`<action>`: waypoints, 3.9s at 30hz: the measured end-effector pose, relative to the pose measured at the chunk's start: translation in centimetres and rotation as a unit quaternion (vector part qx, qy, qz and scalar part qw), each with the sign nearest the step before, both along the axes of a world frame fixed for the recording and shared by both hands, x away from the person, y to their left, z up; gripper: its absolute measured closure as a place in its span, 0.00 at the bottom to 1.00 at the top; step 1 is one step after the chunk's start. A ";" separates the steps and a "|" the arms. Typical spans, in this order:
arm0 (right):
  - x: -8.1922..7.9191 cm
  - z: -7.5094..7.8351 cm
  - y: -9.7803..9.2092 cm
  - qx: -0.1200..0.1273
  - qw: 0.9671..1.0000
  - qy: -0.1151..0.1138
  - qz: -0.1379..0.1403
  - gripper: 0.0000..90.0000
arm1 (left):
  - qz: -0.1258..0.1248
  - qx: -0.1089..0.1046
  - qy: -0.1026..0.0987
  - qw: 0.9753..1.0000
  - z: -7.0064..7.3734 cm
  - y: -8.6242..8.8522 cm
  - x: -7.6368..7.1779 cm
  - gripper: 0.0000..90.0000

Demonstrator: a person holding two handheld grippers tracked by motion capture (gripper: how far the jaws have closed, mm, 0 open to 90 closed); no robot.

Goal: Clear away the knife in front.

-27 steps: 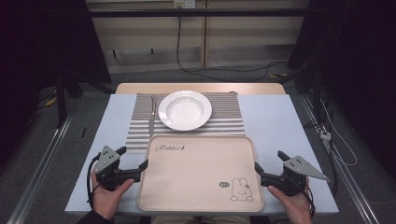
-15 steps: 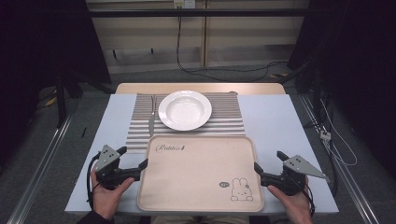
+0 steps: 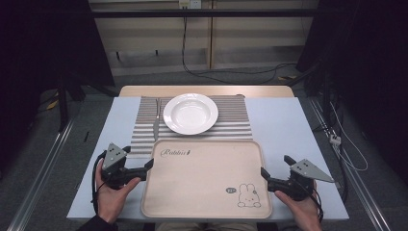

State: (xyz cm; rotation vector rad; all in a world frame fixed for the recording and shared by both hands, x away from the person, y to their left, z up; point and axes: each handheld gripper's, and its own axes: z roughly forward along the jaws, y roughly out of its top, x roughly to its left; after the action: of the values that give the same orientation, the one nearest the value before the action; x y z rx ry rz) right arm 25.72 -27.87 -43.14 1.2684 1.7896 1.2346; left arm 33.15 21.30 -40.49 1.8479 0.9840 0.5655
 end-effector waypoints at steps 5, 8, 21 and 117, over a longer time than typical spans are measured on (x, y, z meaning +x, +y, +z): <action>0.0 0.1 0.1 -0.001 1.000 0.000 -0.002 0.08 | -0.002 0.001 0.011 1.000 0.2 -0.2 0.9 0.06; 0.0 0.1 0.1 -0.004 1.000 0.000 0.000 0.08 | -0.006 0.001 0.011 1.000 0.3 -0.3 1.3 0.06; -0.1 0.1 0.1 -0.003 1.000 0.001 -0.001 0.08 | 0.000 0.000 0.028 1.000 0.8 -0.7 4.4 0.06; 0.4 -0.4 0.0 0.002 1.000 0.023 0.005 0.08 | 0.109 0.096 0.189 0.971 -2.3 -4.2 27.6 0.46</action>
State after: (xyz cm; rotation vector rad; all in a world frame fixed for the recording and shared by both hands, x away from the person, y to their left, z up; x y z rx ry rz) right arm 26.09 -27.83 -43.52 1.3009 1.8284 1.2233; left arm 60.77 17.09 -42.78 2.0814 1.4411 0.4581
